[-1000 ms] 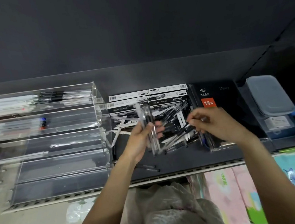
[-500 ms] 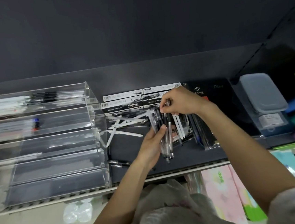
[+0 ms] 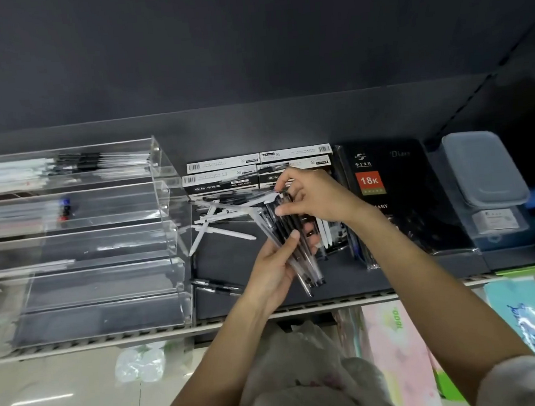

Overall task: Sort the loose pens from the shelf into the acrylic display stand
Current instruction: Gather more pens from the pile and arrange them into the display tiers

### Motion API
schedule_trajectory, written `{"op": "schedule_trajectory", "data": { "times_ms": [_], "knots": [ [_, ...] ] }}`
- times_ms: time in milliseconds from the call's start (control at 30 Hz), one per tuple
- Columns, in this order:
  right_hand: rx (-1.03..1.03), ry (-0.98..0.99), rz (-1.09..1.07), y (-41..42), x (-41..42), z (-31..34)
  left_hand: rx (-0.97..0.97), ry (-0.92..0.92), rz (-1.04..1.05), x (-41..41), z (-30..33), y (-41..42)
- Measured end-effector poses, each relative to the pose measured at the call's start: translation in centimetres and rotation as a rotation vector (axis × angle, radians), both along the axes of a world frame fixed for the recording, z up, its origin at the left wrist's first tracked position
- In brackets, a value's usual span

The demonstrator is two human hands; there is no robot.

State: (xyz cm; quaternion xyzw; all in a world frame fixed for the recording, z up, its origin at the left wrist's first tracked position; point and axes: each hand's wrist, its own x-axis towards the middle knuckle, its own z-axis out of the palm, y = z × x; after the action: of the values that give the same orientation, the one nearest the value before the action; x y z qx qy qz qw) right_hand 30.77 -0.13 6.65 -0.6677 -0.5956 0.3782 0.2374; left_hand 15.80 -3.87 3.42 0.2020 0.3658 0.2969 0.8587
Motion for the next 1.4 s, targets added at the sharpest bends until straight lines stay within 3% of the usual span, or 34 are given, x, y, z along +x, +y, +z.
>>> {"op": "schedule_trajectory", "data": {
  "times_ms": [133,267,433,533,667,900,1167,1333,1400],
  "knots": [
    [0.063,0.033,-0.022,-0.4,-1.3,0.7,0.011,0.005,0.098,-0.8,0.4,-0.5],
    [0.203,0.193,-0.177,-3.2,-2.9,1.6,0.08,-0.017,0.336,-2.0,1.6,-0.5],
    [-0.041,0.494,-0.115,-8.4,-8.0,1.5,0.179,-0.035,0.577,-5.1,3.3,-0.6],
    [-0.011,0.609,-0.166,-8.8,-12.2,0.9,0.218,0.029,0.629,-7.0,3.9,-0.9],
    [0.133,0.586,-0.287,-7.8,-16.2,0.7,0.274,0.122,0.692,-9.3,4.4,-1.2],
    [0.161,0.387,-0.195,-5.8,-21.2,-0.3,0.202,0.288,0.567,-17.2,3.4,-0.4],
    [0.249,0.341,-0.332,-2.9,-31.3,-1.0,0.219,0.325,0.307,-27.7,2.0,5.0],
    [0.376,0.054,-0.316,-1.0,-33.7,-0.3,0.267,0.31,0.243,-32.0,2.5,7.5],
    [0.422,0.055,-0.374,-0.5,-33.9,0.7,0.277,0.285,0.227,-32.5,2.7,8.0]
  ]
}}
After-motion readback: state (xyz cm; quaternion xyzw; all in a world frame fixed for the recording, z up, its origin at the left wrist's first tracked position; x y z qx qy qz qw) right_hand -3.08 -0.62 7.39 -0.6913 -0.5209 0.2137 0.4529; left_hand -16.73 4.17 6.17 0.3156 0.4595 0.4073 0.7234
